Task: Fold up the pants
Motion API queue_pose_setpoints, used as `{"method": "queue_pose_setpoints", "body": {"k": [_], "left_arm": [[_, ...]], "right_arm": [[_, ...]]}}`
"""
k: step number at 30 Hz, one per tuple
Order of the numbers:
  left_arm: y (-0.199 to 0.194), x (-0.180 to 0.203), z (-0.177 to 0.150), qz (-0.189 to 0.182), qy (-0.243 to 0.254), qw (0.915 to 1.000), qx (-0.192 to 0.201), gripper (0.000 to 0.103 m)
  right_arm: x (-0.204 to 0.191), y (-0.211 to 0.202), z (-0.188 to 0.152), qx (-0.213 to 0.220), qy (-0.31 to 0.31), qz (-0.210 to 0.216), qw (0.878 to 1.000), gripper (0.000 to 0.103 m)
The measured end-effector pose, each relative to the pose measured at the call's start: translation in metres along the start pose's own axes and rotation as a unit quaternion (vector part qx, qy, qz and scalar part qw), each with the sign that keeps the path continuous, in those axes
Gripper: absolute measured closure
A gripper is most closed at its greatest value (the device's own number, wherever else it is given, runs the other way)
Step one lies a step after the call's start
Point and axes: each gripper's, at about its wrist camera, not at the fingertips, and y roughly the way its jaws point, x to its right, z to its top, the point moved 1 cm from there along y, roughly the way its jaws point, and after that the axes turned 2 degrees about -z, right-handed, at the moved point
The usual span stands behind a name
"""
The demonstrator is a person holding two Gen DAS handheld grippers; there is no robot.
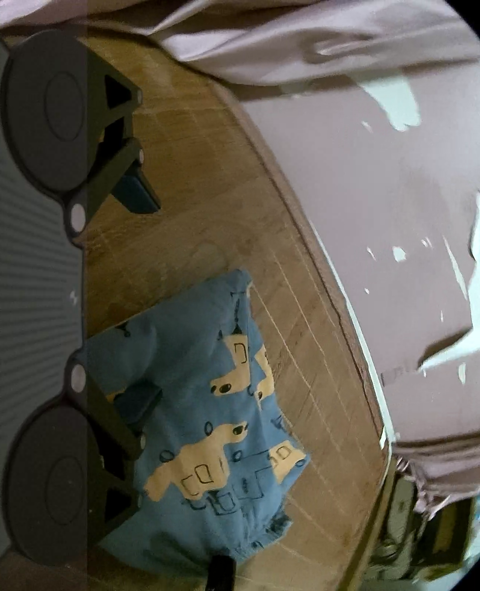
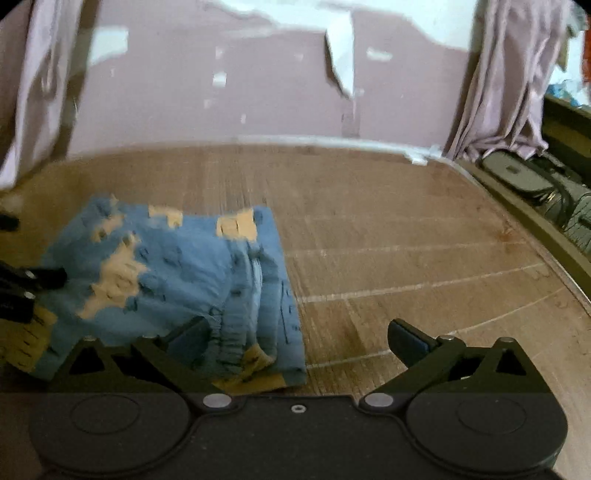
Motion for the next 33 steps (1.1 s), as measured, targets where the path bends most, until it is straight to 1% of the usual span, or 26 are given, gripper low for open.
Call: {"method": "queue_pose_setpoints", "body": {"k": [3, 5, 7, 11, 14, 16, 19, 22, 26, 30, 33], "left_arm": [[-0.001, -0.009, 0.001, -0.011, -0.032, 0.9994, -0.010, 0.002], [0.000, -0.012, -0.002, -0.019, -0.045, 0.9986, -0.020, 0.002], [-0.002, -0.012, -0.004, -0.023, -0.054, 0.9979, -0.027, 0.002], [-0.003, -0.010, -0.011, -0.019, -0.055, 0.9978, -0.032, 0.001], [-0.005, -0.010, -0.013, -0.020, -0.057, 0.9976, -0.034, 0.000], [-0.006, -0.010, -0.012, -0.020, -0.059, 0.9974, -0.037, 0.000], [-0.007, -0.011, -0.011, -0.025, -0.066, 0.9965, -0.045, 0.000], [-0.010, -0.014, -0.010, -0.039, -0.090, 0.9934, -0.060, 0.000], [-0.014, -0.014, -0.012, -0.054, -0.112, 0.9898, -0.070, 0.000], [-0.018, -0.009, -0.013, -0.055, -0.115, 0.9888, -0.078, 0.000], [-0.022, -0.006, -0.015, -0.065, -0.120, 0.9873, -0.081, 0.000]], "right_arm": [[0.000, -0.009, 0.005, 0.029, 0.013, 0.001, 0.999, 0.001], [-0.003, -0.011, 0.008, 0.028, 0.012, 0.005, 1.000, 0.001], [-0.006, -0.005, 0.008, 0.011, 0.006, 0.006, 1.000, 0.001], [-0.010, 0.011, -0.001, -0.040, -0.010, -0.008, 0.999, 0.001], [-0.007, 0.015, -0.006, -0.056, 0.000, -0.005, 0.998, 0.001], [-0.006, 0.013, -0.004, -0.052, 0.002, -0.006, 0.999, 0.001], [-0.007, 0.006, 0.000, -0.033, 0.001, -0.004, 0.999, 0.001], [-0.005, 0.003, 0.003, -0.024, 0.010, 0.003, 1.000, 0.001], [-0.005, 0.003, 0.004, -0.022, 0.017, 0.011, 1.000, 0.001], [-0.003, 0.003, 0.004, -0.018, 0.026, 0.016, 0.999, 0.001], [-0.001, 0.003, 0.005, -0.013, 0.034, 0.023, 0.999, 0.001]]}}
